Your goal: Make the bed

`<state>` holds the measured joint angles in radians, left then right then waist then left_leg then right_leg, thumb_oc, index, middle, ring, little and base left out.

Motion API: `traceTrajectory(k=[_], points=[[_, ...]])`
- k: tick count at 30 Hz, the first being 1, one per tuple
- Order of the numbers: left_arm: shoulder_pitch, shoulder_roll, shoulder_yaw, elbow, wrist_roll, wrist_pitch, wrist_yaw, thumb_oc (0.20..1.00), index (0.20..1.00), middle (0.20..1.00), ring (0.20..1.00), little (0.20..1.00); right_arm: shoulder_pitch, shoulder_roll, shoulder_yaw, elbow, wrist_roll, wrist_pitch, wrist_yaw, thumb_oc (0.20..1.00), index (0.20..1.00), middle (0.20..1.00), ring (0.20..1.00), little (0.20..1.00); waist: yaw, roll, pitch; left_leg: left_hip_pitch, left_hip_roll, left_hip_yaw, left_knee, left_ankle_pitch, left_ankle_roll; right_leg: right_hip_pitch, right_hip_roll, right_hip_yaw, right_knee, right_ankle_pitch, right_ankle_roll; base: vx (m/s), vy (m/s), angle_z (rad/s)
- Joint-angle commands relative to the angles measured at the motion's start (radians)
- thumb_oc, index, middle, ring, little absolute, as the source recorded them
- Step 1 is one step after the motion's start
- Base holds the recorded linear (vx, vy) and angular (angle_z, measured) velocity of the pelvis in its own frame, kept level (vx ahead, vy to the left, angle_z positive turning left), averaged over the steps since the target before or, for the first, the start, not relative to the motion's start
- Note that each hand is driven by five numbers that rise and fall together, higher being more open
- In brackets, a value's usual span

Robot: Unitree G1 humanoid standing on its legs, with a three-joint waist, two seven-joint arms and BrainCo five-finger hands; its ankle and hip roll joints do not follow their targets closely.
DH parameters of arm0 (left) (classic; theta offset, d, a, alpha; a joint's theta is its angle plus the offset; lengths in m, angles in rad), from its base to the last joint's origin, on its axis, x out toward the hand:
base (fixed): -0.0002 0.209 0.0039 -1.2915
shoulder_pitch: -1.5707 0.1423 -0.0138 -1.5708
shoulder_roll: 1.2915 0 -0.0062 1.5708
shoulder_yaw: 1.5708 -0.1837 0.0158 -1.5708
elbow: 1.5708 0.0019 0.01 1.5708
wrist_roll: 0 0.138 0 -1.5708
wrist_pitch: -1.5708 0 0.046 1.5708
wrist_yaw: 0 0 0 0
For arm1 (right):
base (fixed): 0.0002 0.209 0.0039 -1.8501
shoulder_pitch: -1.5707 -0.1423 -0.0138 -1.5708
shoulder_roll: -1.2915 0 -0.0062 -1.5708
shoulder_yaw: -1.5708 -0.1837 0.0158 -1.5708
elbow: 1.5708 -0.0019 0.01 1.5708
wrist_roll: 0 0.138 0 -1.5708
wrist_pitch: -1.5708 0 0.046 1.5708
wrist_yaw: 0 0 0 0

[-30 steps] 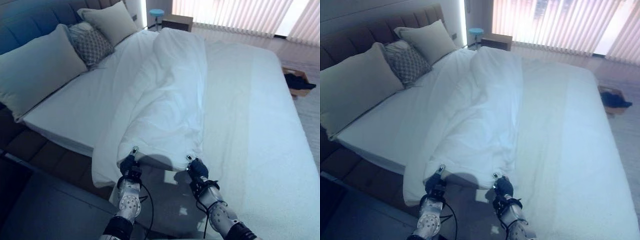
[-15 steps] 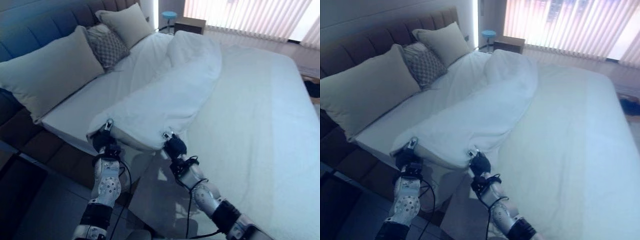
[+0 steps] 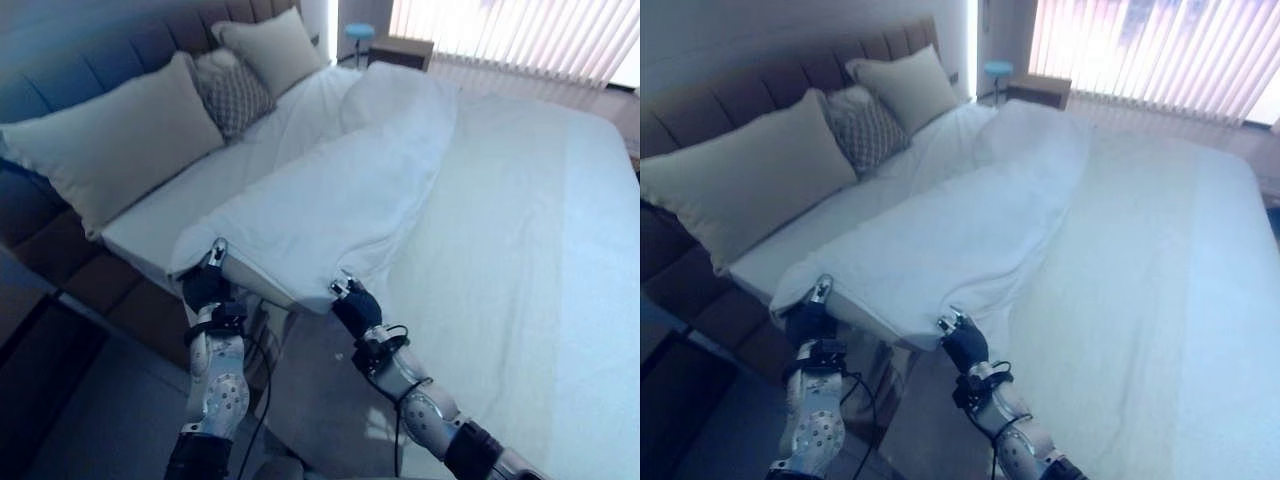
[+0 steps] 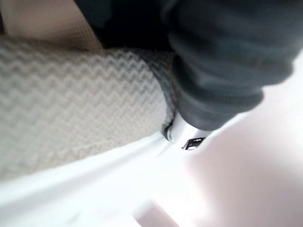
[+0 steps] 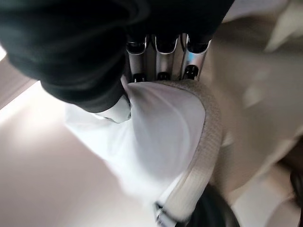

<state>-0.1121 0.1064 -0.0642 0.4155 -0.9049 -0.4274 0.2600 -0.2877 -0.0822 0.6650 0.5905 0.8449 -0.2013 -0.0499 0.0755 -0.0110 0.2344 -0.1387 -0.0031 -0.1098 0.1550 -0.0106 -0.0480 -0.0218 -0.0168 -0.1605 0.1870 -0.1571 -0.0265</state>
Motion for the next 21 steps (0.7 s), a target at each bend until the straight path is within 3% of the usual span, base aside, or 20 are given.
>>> traceTrajectory(k=[1, 5, 8, 15, 18, 20, 21], points=[[-0.048, 0.076, 0.077, 0.022, 0.008, -0.059, 0.050, 0.200, 0.200, 0.200, 0.200, 0.200, 0.062, -0.005, 0.000, 0.013, -0.079, 0.022, -0.042, 0.200, 0.200, 0.200, 0.200, 0.200, 0.037, -0.031, -0.025, -0.056, 0.016, 0.005, -0.034, 0.064, -0.031, 0.013, -0.044, 0.078, -0.055, 0.063, 0.101, 0.04, 0.214, -0.02], [-0.090, 0.071, 0.010, 0.242, 0.045, 0.006, 0.091, 0.200, 0.200, 0.200, 0.200, 0.200, -0.008, 0.036, 0.033, 0.155, -0.102, 0.045, -0.055, 0.200, 0.200, 0.200, 0.200, 0.200, 0.052, -0.044, 0.024, -0.112, -0.003, 0.075, 0.005, 0.025, -0.001, -0.060, -0.092, 0.121, -0.074, 0.121, 0.138, -0.01, 0.338, -0.32], [-0.117, 0.079, -0.011, 0.304, 0.080, 0.022, 0.111, 0.200, 0.200, 0.200, 0.200, 0.200, -0.050, 0.057, 0.043, 0.207, -0.097, 0.050, -0.062, 0.200, 0.200, 0.200, 0.200, 0.200, 0.065, -0.050, 0.040, -0.131, -0.005, 0.104, 0.011, 0.013, 0.008, -0.086, -0.108, 0.124, -0.089, 0.152, 0.151, 0.01, 0.205, -0.49], [-0.208, 0.115, -0.051, 0.447, 0.122, 0.066, 0.149, 0.200, 0.200, 0.200, 0.200, 0.200, -0.124, 0.116, 0.001, 0.350, -0.060, 0.054, -0.107, 0.200, 0.200, 0.200, 0.200, 0.200, 0.091, -0.039, 0.104, -0.166, -0.017, 0.136, 0.012, -0.002, 0.026, -0.142, -0.150, 0.059, -0.062, 0.193, 0.179, 0.01, 0.143, -0.06], [-0.238, 0.127, -0.061, 0.495, 0.156, 0.093, 0.168, 0.200, 0.200, 0.200, 0.200, 0.200, -0.119, 0.133, -0.041, 0.374, -0.018, 0.041, -0.143, 0.200, 0.200, 0.200, 0.200, 0.200, 0.092, -0.023, 0.150, -0.177, -0.021, 0.157, 0.018, -0.011, 0.032, -0.170, -0.171, -0.013, -0.029, 0.213, 0.180, -0.03, 0.136, 0.08], [-0.239, 0.130, -0.062, 0.506, 0.157, 0.097, 0.168, 0.200, 0.200, 0.200, 0.200, 0.200, -0.120, 0.134, -0.042, 0.376, -0.015, 0.041, -0.144, 0.200, 0.200, 0.200, 0.200, 0.200, 0.092, -0.020, 0.158, -0.184, -0.021, 0.161, 0.021, -0.011, 0.032, -0.182, -0.170, -0.026, -0.019, 0.214, 0.178, -0.05, 0.066, -0.08], [-0.248, 0.136, -0.066, 0.493, 0.160, 0.088, 0.178, 0.200, 0.200, 0.200, 0.200, 0.200, -0.131, 0.126, -0.033, 0.357, -0.014, 0.034, -0.152, 0.200, 0.200, 0.200, 0.200, 0.200, 0.087, -0.012, 0.182, -0.197, -0.025, 0.168, 0.017, -0.007, 0.034, -0.214, -0.142, -0.035, -0.016, 0.208, 0.174, -0.10, 0.079, -0.26]])
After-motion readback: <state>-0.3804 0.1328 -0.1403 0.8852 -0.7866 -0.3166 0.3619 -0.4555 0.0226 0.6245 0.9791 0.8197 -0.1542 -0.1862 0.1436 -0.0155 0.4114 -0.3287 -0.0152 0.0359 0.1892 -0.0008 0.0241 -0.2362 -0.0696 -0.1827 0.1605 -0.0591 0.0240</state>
